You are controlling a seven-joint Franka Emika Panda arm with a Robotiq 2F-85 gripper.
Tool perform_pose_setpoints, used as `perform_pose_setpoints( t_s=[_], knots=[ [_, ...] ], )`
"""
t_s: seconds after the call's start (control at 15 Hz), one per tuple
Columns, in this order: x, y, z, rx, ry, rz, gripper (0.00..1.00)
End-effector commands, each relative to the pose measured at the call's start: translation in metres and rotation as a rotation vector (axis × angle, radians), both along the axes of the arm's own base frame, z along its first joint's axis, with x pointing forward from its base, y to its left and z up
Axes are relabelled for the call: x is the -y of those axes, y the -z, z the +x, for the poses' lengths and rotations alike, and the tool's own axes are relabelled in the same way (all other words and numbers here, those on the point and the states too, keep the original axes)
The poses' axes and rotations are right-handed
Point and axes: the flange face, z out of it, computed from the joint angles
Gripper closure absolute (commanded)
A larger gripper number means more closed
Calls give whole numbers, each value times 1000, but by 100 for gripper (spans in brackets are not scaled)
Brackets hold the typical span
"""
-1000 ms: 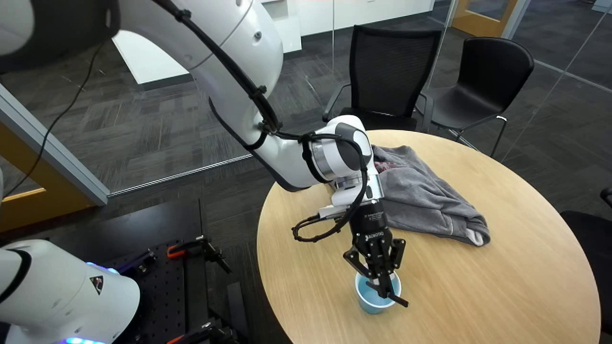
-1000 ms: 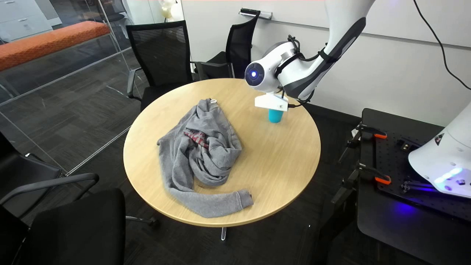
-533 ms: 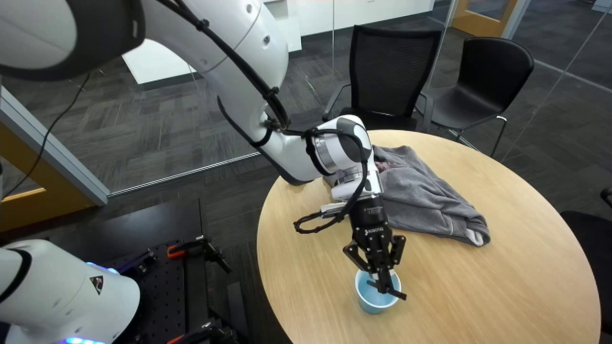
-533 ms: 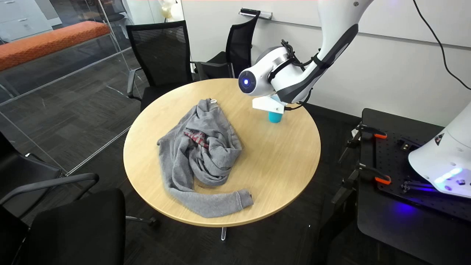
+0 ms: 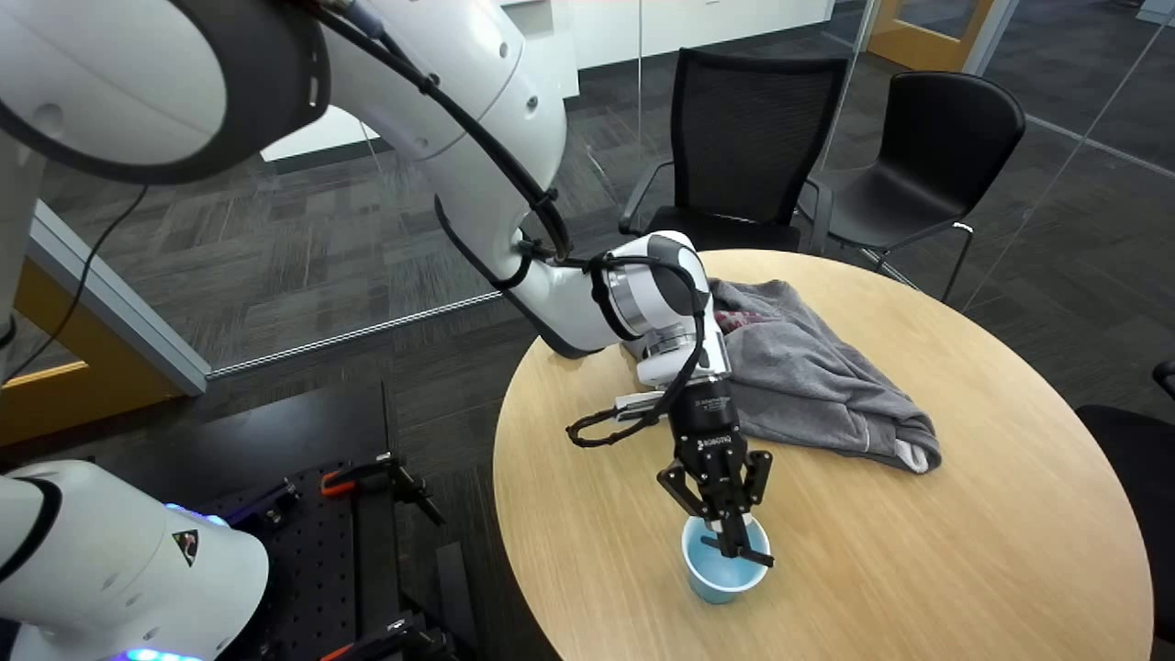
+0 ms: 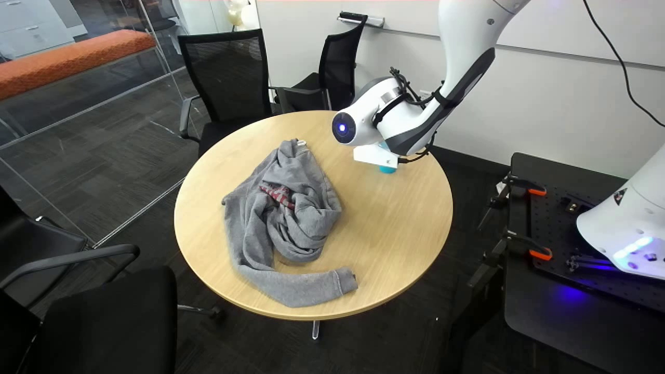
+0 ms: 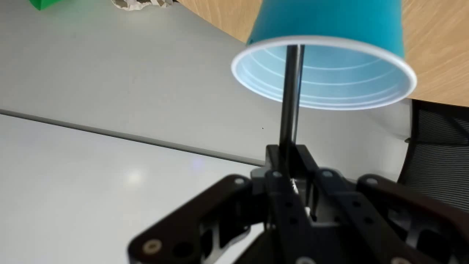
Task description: Put the pen in the cup
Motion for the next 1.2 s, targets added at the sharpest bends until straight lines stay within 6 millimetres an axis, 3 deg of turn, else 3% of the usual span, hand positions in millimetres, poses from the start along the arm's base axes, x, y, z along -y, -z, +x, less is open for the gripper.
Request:
perform_pose_setpoints(
  t_s=[0.0, 0.47, 0.8, 1.13],
  knots=[
    [-3, 3, 3, 13, 22, -26, 55],
    [-2, -3, 1, 25, 33, -21, 3],
    [0, -27, -7, 95, 54, -33, 0],
    [6, -69, -19, 164, 90, -71, 0]
  ],
)
